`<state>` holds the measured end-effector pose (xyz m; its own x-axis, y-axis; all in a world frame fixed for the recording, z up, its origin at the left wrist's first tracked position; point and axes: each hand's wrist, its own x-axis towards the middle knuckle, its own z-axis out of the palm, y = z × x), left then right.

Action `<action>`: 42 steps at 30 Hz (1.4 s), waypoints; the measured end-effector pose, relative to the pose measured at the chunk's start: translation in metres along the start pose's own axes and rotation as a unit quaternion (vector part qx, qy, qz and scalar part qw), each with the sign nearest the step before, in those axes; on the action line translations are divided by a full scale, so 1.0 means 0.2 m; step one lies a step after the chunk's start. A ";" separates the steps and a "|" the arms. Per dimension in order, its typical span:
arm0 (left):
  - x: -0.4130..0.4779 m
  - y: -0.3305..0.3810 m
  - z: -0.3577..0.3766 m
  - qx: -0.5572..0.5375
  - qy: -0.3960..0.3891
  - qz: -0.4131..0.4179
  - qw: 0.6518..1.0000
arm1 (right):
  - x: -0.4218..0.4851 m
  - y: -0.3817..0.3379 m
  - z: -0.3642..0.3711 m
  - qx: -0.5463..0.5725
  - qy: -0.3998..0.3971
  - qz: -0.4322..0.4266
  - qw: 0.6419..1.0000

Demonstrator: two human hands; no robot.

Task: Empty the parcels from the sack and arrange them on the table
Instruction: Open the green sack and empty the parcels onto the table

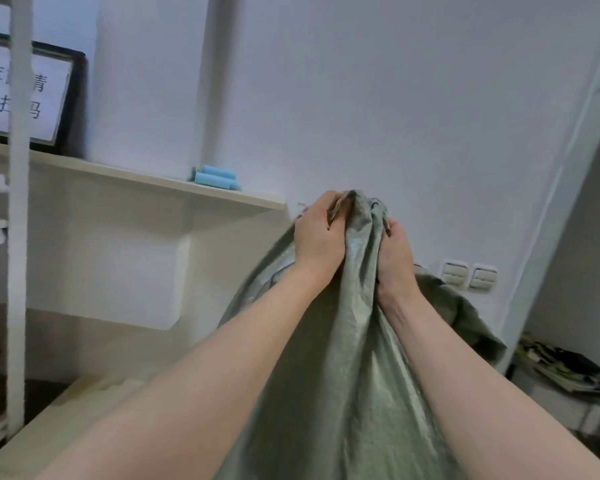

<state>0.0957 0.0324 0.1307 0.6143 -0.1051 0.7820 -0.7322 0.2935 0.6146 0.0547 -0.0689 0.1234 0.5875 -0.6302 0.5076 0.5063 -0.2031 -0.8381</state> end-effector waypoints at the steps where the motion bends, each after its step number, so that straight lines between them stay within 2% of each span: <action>1: -0.01 -0.08 0.02 0.053 -0.013 -0.003 0.998 | 0.00 0.04 -0.03 -0.045 -0.020 0.003 0.999; 3: -0.06 -0.26 0.03 0.229 -0.055 -0.065 0.970 | 0.03 0.18 -0.10 -0.231 -0.055 0.020 0.971; 5: -0.12 -0.40 -0.01 0.396 -0.112 -0.113 0.904 | 0.04 0.30 -0.20 -0.391 -0.083 0.042 0.916; 10: -0.16 -0.53 -0.08 0.539 -0.182 -0.104 0.816 | -0.01 0.46 -0.28 -0.551 -0.195 0.054 0.810; 12: -0.18 -0.57 -0.07 0.587 -0.217 -0.096 0.774 | -0.03 0.46 -0.28 -0.574 -0.214 0.018 0.790; 13: -0.19 -0.57 -0.07 0.599 -0.232 -0.096 0.760 | -0.02 0.45 -0.29 -0.573 -0.194 -0.022 0.796; 14: -0.19 -0.57 -0.08 0.592 -0.244 -0.099 0.761 | -0.01 0.43 -0.31 -0.577 -0.157 -0.075 0.798; 15: -0.19 -0.56 -0.09 0.564 -0.252 -0.107 0.779 | 0.00 0.39 -0.34 -0.595 -0.112 -0.126 0.786; 16: -0.19 -0.53 -0.10 0.524 -0.253 -0.119 0.805 | 0.00 0.36 -0.37 -0.633 -0.072 -0.154 0.755; 18: -0.19 -0.45 -0.12 0.466 -0.245 -0.152 0.836 | 0.00 0.29 -0.44 -0.733 -0.036 -0.109 0.670; 20: -0.20 -0.39 -0.14 0.504 -0.241 -0.171 0.812 | -0.01 0.29 -0.51 -0.776 -0.044 0.020 0.629; 21: -0.21 -0.36 -0.16 0.534 -0.243 -0.179 0.790 | -0.01 0.32 -0.53 -0.761 -0.053 0.097 0.639; 23: -0.23 -0.33 -0.18 0.568 -0.244 -0.208 0.758 | -0.04 0.36 -0.56 -0.658 -0.079 0.235 0.711; 24: -0.24 -0.33 -0.19 0.568 -0.241 -0.233 0.752 | -0.07 0.37 -0.57 -0.619 -0.093 0.274 0.730; 27: -0.28 -0.35 -0.24 0.553 -0.211 -0.320 0.740 | -0.13 0.38 -0.57 -0.607 -0.132 0.284 0.730; 28: -0.28 -0.36 -0.25 0.545 -0.196 -0.340 0.741 | -0.13 0.39 -0.57 -0.591 -0.135 0.277 0.745; 30: -0.30 -0.37 -0.26 0.538 -0.171 -0.352 0.747 | -0.13 0.40 -0.56 -0.531 -0.115 0.270 0.795; 33: -0.31 -0.37 -0.21 0.532 -0.144 -0.358 0.754 | -0.14 0.40 -0.50 -0.429 -0.040 0.257 0.865; 35: -0.31 -0.37 -0.16 0.483 -0.097 -0.354 0.795 | -0.13 0.42 -0.46 -0.354 0.019 0.248 0.901; 38: -0.27 -0.31 -0.10 0.340 0.011 -0.321 0.884 | -0.13 0.42 -0.38 -0.201 0.093 0.213 0.952; 42: -0.21 -0.28 -0.03 0.117 0.047 -0.227 0.966 | -0.15 0.40 -0.24 -0.112 0.074 0.155 0.979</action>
<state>0.1126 0.0259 0.0620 0.9038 -0.0835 0.4198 -0.4202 0.0134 0.9073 0.0472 -0.1025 0.0316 0.5847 -0.7861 0.2005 0.1566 -0.1332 -0.9786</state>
